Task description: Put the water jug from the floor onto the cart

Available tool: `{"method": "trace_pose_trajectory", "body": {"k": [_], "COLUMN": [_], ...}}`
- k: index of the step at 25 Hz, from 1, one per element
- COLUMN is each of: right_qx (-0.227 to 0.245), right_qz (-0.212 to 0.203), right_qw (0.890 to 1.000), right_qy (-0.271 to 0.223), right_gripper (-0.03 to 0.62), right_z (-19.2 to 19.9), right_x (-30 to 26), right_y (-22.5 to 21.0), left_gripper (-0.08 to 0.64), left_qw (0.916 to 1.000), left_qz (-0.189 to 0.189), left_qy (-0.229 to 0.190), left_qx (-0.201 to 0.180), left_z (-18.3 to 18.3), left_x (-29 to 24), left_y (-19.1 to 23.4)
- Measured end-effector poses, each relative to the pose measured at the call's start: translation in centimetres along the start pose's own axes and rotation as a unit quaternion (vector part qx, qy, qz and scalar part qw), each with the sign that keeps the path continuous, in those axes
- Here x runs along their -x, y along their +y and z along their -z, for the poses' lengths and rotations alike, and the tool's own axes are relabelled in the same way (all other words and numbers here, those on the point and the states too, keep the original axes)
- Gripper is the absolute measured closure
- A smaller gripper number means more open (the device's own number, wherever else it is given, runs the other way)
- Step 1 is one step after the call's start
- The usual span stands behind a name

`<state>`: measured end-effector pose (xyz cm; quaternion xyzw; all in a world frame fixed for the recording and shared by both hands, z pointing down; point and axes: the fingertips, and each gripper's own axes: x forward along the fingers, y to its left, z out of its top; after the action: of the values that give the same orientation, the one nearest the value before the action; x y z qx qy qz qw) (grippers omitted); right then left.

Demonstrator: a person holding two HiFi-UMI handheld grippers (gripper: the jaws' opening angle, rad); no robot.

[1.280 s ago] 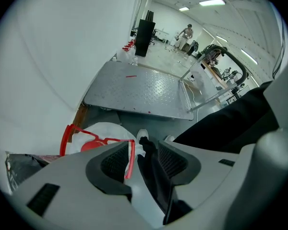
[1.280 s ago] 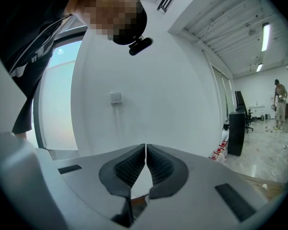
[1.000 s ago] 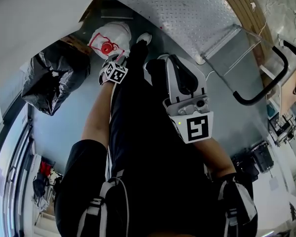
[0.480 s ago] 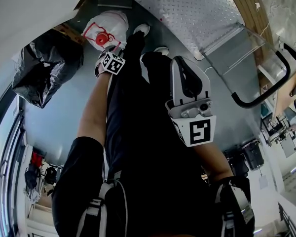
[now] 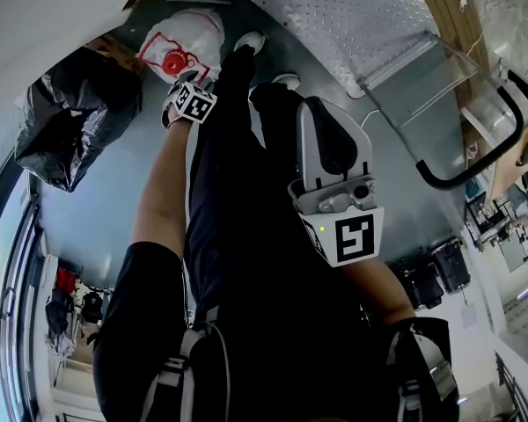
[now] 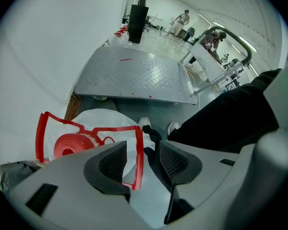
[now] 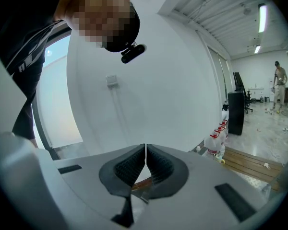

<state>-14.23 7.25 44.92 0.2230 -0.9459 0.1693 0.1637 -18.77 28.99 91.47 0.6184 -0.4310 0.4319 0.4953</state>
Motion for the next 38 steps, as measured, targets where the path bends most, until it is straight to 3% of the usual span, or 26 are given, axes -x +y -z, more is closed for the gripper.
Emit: {"method": "trace_pose_trajectory", "body": {"k": [5,13,17,22,27,32,38], "right_qx": [-0.006,-0.007,-0.002,-0.009,-0.008,-0.014,-0.023], "right_qz": [-0.009,-0.008,-0.012,-0.003,0.005,0.016,0.02], "right_qw": [0.999,1.0,0.999,0.999,0.999,0.999,0.999], "right_qy": [0.032,0.027,0.03,0.046,0.038,0.038,0.043], "right_gripper": [0.572,0.572,0.572,0.572,0.572,0.572,0.572], "right_z": [2.2,2.4,2.4,3.2,3.5,3.6,4.3], "right_x": [0.6,-0.1,-0.2,-0.5,-0.6,0.4,1.5], "right_y": [0.4,1.0,1.3,0.9,0.5,-0.4,-0.6], "left_gripper": [0.35,0.35,0.351,0.376,0.398,0.494,0.508], "left_qw": [0.9997,0.9993,0.9998,0.9997,0.9991,0.9996,0.9994], "left_qz": [0.015,0.012,-0.014,0.001,-0.011,-0.008,0.002], "left_qy": [0.016,0.033,0.011,0.017,0.015,0.018,0.026], "left_qx": [-0.012,-0.011,-0.005,-0.019,-0.039,-0.022,0.021], "left_z": [0.4,0.6,0.0,0.0,0.1,-0.2,0.0], "left_x": [-0.9,-1.8,-1.3,-1.9,-2.3,-2.8,-2.7], "left_y": [-0.4,1.0,1.8,1.4,1.7,0.7,1.0]}}
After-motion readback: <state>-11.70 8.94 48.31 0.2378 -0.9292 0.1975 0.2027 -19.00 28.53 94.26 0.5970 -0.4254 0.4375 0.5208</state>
